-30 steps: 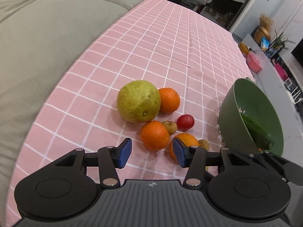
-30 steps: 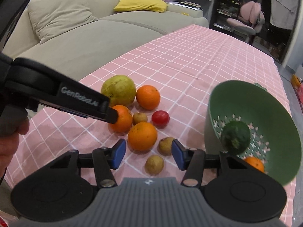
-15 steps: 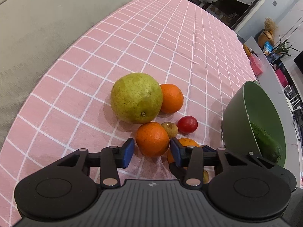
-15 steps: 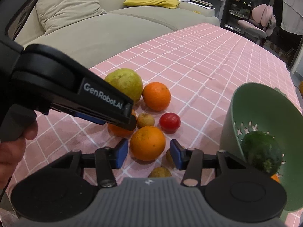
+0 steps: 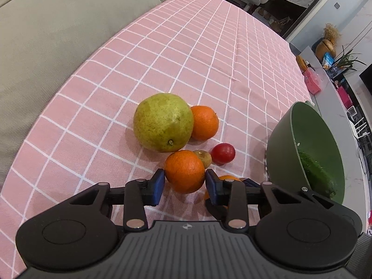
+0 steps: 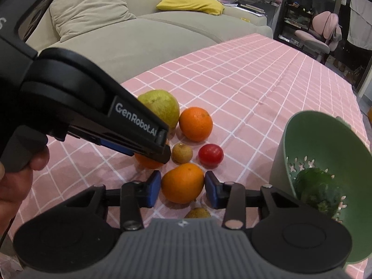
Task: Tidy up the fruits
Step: 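Grasp a mandarin with the left tool while the right tool grasps an orange, then carry both oranges over the colander and release them inside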
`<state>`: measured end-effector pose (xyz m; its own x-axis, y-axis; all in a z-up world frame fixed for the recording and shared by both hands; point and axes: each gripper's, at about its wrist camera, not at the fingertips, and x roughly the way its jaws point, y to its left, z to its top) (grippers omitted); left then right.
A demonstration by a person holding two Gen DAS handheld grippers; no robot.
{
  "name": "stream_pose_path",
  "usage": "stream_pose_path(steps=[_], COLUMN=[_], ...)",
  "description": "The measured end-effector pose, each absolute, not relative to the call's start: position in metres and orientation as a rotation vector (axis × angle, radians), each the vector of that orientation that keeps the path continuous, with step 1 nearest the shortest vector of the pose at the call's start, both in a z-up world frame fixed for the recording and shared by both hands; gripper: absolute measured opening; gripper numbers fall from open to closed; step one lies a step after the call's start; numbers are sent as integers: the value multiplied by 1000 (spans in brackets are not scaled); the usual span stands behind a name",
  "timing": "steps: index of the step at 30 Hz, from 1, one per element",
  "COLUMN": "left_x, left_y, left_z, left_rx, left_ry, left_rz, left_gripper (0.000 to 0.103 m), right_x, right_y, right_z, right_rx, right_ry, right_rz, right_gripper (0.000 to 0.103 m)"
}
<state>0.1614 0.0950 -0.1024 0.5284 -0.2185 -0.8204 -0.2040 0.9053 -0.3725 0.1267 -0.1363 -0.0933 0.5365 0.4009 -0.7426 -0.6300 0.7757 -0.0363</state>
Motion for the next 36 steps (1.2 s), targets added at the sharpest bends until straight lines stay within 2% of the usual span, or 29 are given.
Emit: stream_pose_path(steps=[24, 29, 36], left_x=[133, 140, 159], left_y=[59, 40, 7], left_z=[-11, -4, -5], left_rx=[-351, -321, -261], left_ry=[858, 837, 828], left_rz=[-118, -172, -268], left_gripper=[42, 42, 43], right_x=[86, 98, 138], right_y=[-200, -234, -288], right_z=[1, 14, 9], right_rx=[-237, -171, 55], right_ry=[634, 655, 798], right_rz=[539, 485, 394], right_gripper=[38, 38, 38])
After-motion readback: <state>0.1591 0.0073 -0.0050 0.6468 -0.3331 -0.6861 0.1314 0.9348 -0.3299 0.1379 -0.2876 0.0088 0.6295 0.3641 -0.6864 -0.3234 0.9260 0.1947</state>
